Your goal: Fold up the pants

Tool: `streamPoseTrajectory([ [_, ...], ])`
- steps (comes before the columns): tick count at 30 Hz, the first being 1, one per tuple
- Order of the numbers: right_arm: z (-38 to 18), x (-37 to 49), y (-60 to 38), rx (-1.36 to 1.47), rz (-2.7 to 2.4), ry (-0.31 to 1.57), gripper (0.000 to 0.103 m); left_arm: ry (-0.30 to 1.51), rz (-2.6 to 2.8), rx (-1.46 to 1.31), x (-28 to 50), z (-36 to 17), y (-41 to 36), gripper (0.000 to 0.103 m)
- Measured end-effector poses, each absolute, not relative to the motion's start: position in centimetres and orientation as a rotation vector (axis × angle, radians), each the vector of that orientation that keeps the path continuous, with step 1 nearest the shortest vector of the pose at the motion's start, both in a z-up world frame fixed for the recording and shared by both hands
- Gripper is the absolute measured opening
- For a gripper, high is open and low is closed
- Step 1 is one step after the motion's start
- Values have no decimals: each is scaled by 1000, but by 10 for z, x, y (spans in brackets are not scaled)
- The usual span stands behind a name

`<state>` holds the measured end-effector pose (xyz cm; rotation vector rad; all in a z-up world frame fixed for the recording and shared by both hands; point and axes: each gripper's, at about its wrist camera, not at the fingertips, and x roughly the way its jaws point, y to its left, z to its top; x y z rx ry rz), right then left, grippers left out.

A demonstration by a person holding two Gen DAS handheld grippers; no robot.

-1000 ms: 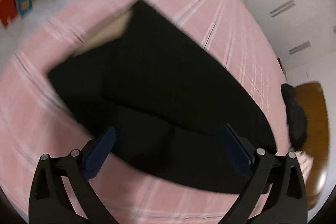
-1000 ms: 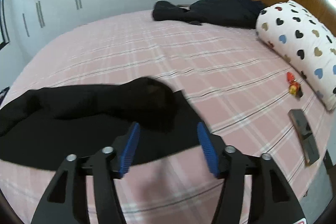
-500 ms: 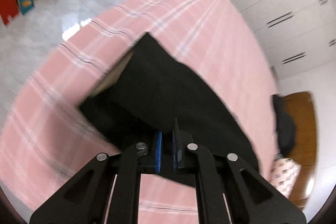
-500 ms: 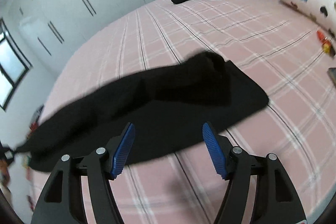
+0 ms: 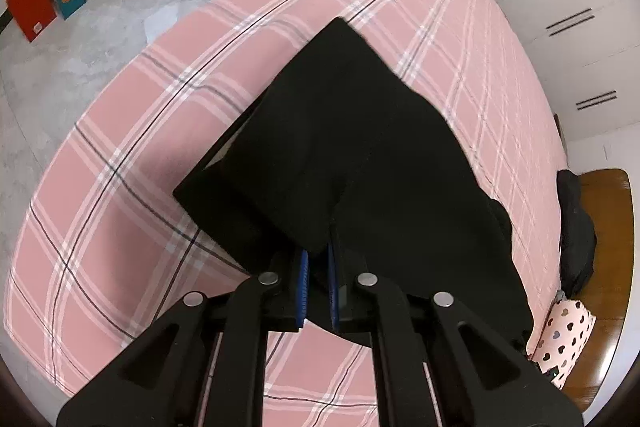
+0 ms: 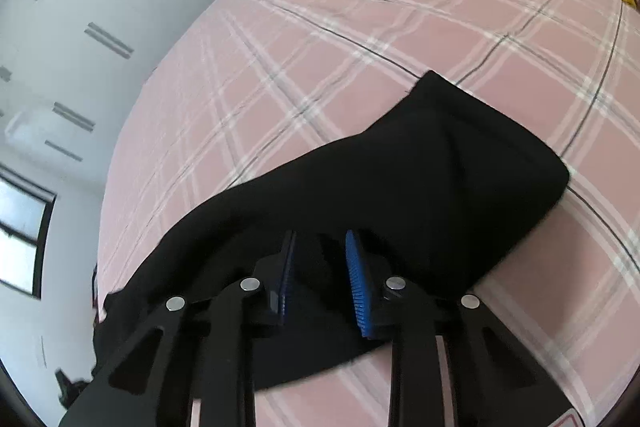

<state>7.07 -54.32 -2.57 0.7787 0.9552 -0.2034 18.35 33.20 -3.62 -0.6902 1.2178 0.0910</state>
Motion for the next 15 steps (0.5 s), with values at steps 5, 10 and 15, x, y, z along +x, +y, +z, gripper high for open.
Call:
streamPoseTrajectory([
  [5,-23,64,-507,825,-64,940,65,1214,95,-659,185,-36,327,7],
  [10,-64,90,-534,1117,-154,863,68,1221,115,-678,186,-39,328,8],
  [15,-28,94,-546,1023,-169,768,4,1222,109,-686,193,-28,333,7],
])
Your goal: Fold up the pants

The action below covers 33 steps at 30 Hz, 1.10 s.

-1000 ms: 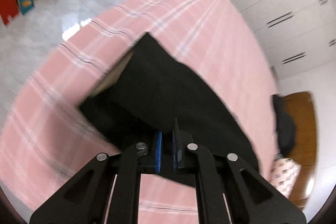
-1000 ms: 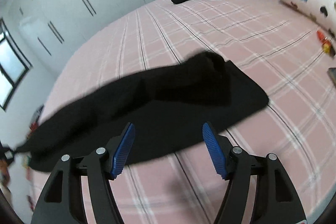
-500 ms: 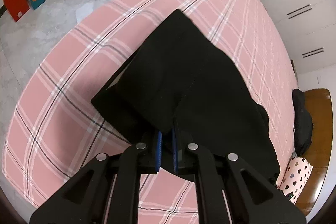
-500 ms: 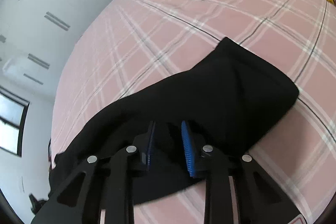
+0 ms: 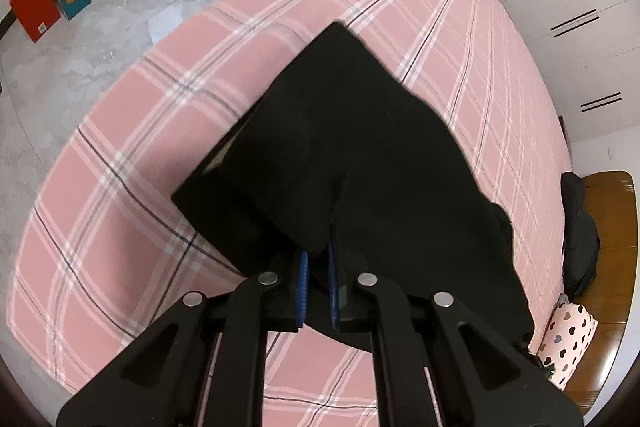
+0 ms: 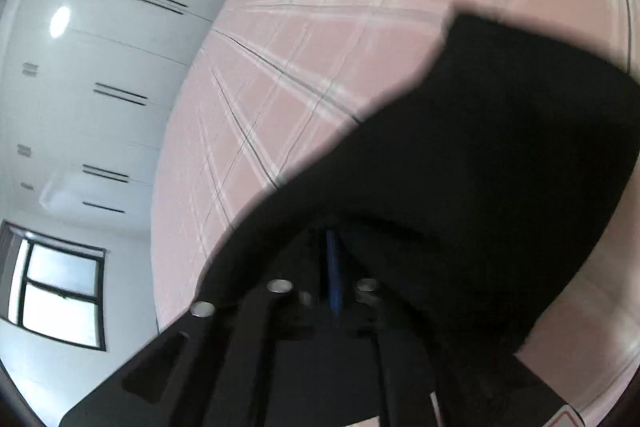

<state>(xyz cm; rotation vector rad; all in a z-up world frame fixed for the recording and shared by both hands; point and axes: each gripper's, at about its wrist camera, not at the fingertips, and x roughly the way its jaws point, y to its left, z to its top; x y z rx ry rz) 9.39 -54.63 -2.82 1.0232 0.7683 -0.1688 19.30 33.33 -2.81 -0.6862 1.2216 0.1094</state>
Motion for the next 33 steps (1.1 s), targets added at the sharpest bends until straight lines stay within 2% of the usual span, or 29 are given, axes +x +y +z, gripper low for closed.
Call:
streamPoseTrajectory([
  [3,56,74,-540,756,-123,672,3,1175,69,-617,196,9,333,7],
  [5,76,60,-535,568,-174,706,0,1164,79,-533,196,27,331,7],
  [7,50,53,-548,500,-247,824,0,1174,117,-465,195,25,331,7],
  [10,-13,42,-568,507,-363,1032,6,1269,218,-354,188,-12,329,7],
  [12,-19,22,-570,584,-372,996,8,1291,240,-348,173,-32,331,7],
  [13,-17,18,-567,597,-363,983,14,1286,231,-409,165,-36,336,7],
  [15,-9,13,-553,583,-308,962,41,1251,207,-507,154,-35,343,11],
  [16,-4,15,-538,557,-280,954,49,1228,207,-542,149,-32,346,19],
  [17,-2,14,-530,539,-259,950,56,1203,201,-576,144,-30,348,37],
  [18,0,14,-513,516,-229,948,56,1187,185,-602,141,-29,348,46],
  [19,-2,15,-502,499,-212,955,56,1164,173,-642,137,-28,347,61],
  [20,-3,14,-491,479,-197,967,57,1149,166,-667,135,-28,346,66],
  [25,-18,9,-427,458,-113,988,57,1096,102,-780,147,-31,334,66],
  [31,-29,22,-383,433,-46,1020,57,1148,71,-822,183,-53,323,66],
  [32,-28,20,-375,422,-37,1021,57,1154,70,-824,188,-58,321,62],
  [33,-27,21,-370,411,-36,1018,57,1161,77,-820,191,-61,321,52],
])
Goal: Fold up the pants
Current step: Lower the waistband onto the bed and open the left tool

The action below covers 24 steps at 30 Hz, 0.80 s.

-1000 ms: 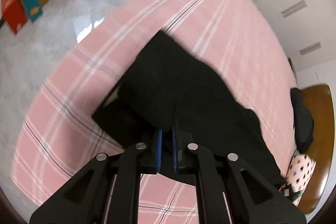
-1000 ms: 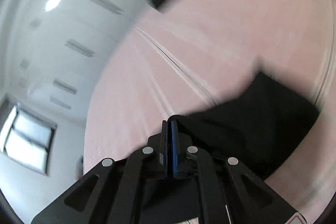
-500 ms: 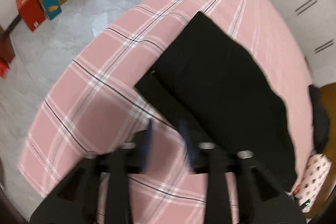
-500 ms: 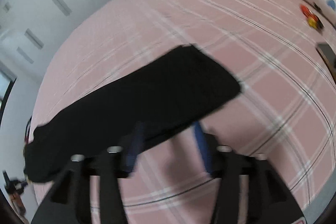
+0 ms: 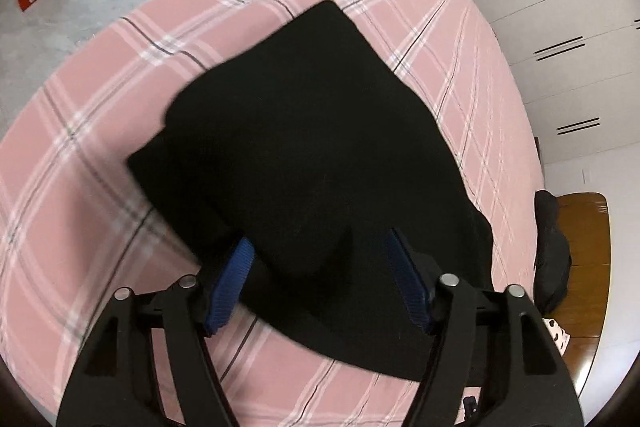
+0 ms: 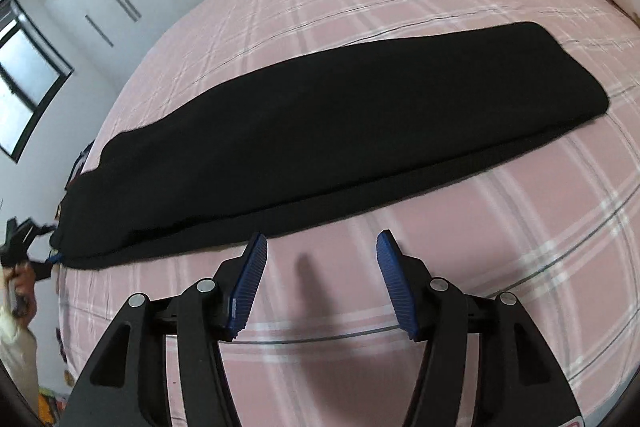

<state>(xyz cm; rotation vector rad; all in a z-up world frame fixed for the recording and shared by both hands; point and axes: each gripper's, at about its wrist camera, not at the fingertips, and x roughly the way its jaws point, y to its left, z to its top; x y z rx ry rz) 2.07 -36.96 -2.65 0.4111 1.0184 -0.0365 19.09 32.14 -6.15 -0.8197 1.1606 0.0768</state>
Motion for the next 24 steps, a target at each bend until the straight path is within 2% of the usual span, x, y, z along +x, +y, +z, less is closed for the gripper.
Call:
streamPoseTrajectory([
  [1,-29,26,-368,403,-34,1021,57,1180,103,-799,193,-64,320,15],
  [2,-28,27,-367,392,-31,1025,57,1189,101,-806,192,-65,320,4],
  [5,-21,28,-360,364,-20,1011,57,1122,64,-857,170,-34,329,4],
  [7,-17,26,-360,347,-26,991,60,1120,43,-821,157,-16,331,5],
  [8,-20,27,-361,345,-29,995,64,1159,65,-775,156,-21,331,5],
  [11,-33,30,-367,372,-60,1048,64,1257,124,-776,159,-56,335,5],
  [13,-34,28,-368,403,-34,1051,64,1256,125,-789,161,-67,336,6],
  [24,-52,72,-341,744,238,1034,65,1241,132,-702,170,-56,327,10],
])
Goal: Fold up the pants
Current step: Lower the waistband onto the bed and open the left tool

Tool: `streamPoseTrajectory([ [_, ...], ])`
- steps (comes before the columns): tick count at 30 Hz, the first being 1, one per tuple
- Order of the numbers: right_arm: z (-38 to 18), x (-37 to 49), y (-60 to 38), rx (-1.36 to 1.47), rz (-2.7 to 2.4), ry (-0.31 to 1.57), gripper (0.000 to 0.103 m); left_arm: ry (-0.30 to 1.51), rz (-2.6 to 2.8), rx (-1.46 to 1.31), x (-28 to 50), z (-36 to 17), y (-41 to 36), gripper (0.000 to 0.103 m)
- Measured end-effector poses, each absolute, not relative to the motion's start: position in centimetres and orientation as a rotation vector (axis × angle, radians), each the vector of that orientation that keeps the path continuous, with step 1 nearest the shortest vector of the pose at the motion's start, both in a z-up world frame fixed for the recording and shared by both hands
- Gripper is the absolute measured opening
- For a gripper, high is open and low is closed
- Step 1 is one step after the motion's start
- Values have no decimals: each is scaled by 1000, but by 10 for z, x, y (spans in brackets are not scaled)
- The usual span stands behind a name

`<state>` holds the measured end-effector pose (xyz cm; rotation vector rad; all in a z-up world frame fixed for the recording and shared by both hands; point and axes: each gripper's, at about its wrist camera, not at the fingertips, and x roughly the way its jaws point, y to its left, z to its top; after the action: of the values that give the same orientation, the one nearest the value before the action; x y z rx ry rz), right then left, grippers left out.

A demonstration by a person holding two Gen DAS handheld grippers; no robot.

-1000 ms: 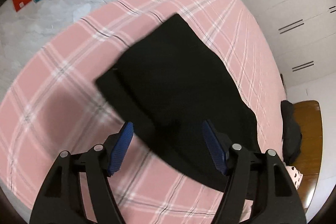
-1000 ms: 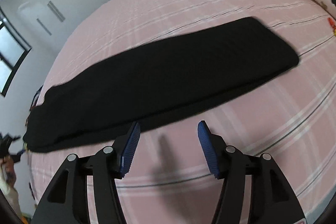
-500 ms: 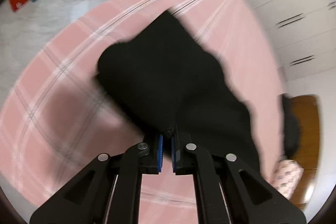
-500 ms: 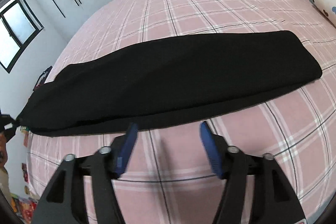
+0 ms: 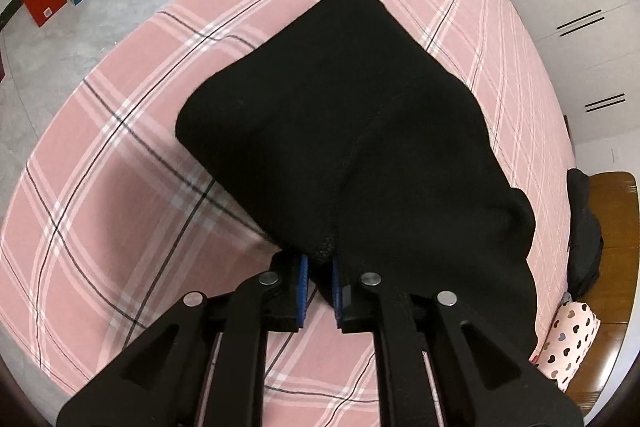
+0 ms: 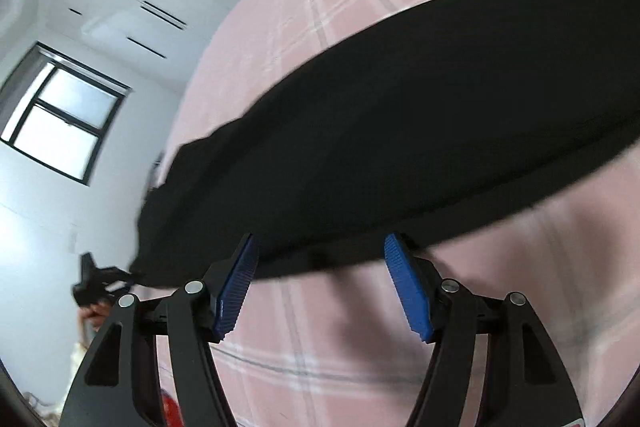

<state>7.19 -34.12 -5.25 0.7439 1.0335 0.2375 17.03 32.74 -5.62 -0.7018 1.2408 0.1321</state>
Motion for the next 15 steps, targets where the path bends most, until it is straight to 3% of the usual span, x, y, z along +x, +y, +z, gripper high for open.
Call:
streamPoseTrajectory([
  [4,-59,86,-330,785,221,1026,66,1249,130,-689,168,-58,324,10],
  [5,-58,88,-331,799,217,1003,60,1252,129,-691,168,-59,325,10],
  [6,-57,86,-331,815,223,981,22,1250,127,-693,168,-59,326,10],
  [7,-56,89,-332,830,223,983,5,1246,123,-697,167,-58,328,10],
  [12,-17,55,-329,716,211,899,5,1213,103,-683,169,-47,325,11],
  [15,-40,46,-322,597,175,1005,8,1261,116,-631,172,-63,323,13],
])
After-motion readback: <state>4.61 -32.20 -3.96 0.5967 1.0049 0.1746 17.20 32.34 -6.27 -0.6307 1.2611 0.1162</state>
